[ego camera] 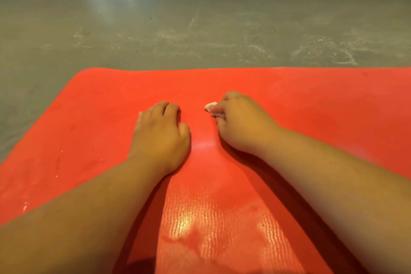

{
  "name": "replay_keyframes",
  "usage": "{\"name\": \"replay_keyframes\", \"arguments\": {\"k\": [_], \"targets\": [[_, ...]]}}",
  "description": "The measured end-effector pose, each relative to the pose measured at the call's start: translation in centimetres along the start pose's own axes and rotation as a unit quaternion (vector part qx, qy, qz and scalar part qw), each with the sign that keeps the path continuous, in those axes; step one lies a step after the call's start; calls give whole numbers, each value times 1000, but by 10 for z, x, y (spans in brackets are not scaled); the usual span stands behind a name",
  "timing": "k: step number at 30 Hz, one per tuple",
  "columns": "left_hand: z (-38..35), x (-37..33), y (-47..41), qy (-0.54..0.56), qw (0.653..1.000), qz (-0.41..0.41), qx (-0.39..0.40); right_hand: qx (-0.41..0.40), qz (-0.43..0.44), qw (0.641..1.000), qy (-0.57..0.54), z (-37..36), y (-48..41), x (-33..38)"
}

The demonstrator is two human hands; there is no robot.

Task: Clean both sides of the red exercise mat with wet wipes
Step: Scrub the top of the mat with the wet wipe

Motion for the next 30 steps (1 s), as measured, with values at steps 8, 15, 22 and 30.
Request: {"name": "replay_keyframes", "arguments": {"k": [8,15,22,30], "targets": [[-3,4,-2,11,1000,-12,-20,-46,-195,971,127,47,-2,-79],[2,6,-3,94,995,16,9,56,-82,982,-162,8,26,43],[11,-3,4,76,988,-85,101,58,-168,978,113,63,58,-65],[14,-61,-18,56,942,-329,30,87,-190,973,98,55,60,-79]]}}
Point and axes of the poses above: each hand's wrist, its own y-axis away from the middle knuckle, its own z-axis out of the back of the hand, x = y × z, the point moved 3 cm from there along -y, towards the middle knuckle, and after that the axes turned 13 degrees about -x, right-handed, at the moved point
